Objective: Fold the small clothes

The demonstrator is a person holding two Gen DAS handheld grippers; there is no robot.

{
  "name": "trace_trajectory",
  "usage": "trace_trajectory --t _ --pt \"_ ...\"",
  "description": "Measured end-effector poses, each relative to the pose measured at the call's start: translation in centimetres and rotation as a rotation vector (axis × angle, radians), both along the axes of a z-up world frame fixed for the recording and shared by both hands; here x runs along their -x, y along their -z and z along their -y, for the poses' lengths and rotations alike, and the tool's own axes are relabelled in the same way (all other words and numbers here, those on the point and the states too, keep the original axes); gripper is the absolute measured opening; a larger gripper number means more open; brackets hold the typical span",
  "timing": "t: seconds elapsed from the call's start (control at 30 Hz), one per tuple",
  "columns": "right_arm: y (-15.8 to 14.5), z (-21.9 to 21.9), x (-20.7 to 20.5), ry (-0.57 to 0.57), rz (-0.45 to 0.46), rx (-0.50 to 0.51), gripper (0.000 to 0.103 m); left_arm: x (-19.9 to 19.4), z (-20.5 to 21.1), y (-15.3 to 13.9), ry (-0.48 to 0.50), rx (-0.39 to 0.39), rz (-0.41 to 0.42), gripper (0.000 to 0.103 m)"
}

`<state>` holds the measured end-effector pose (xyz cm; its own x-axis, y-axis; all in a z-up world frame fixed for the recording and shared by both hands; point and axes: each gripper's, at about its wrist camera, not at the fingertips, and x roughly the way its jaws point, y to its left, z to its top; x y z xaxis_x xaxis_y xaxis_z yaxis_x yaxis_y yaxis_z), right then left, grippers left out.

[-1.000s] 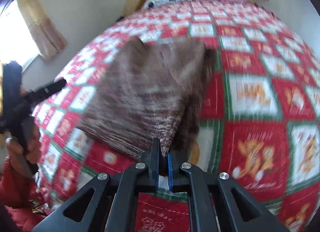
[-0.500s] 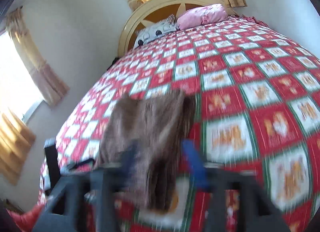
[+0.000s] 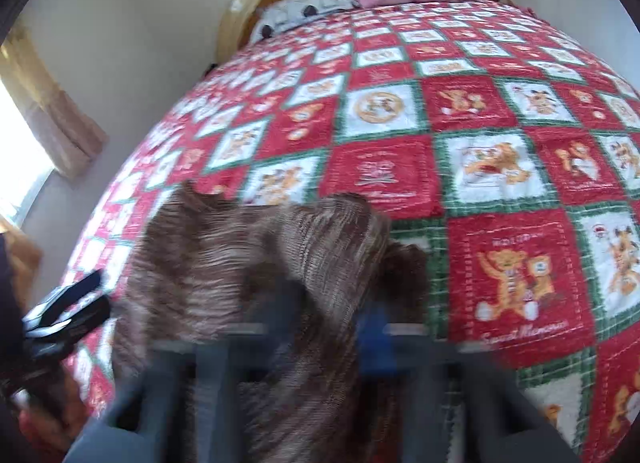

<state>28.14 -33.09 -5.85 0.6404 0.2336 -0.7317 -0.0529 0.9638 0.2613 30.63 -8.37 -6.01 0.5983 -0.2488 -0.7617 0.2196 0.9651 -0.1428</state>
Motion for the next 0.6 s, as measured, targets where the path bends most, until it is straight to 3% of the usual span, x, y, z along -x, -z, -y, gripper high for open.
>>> trace_trajectory --t 0.07,0.1,0.17,0.27,0.33,0.5,0.6 --pt "-1.2 -2.1 1.5 -0.032 0.103 0.183 0.012 -0.3 0.0 1.4 -0.025 0.004 -0.046 0.096" --pt "-1.3 -2.6 2.0 -0.034 0.133 0.228 0.012 -0.3 -0.3 2.1 -0.036 0.020 -0.065 0.099" --pt "-0.8 -2.7 1.8 -0.016 0.127 0.258 0.012 -0.1 -0.9 3.0 -0.054 0.066 -0.077 0.100" --pt "1.0 -2.3 0.5 0.022 0.077 0.295 0.012 -0.2 -0.5 2.9 -0.068 0.037 -0.075 0.103" --pt "1.5 -1.5 0.1 0.028 0.067 0.264 0.012 -0.3 -0.7 3.0 -0.085 0.047 -0.077 0.103" --pt "1.2 1.8 0.7 0.038 0.032 0.036 0.016 0.2 -1.4 1.4 -0.108 0.055 -0.093 0.101" --pt "-0.7 2.8 2.8 0.105 0.083 0.036 0.016 1.1 -1.2 -1.1 -0.073 0.022 0.013 0.101"
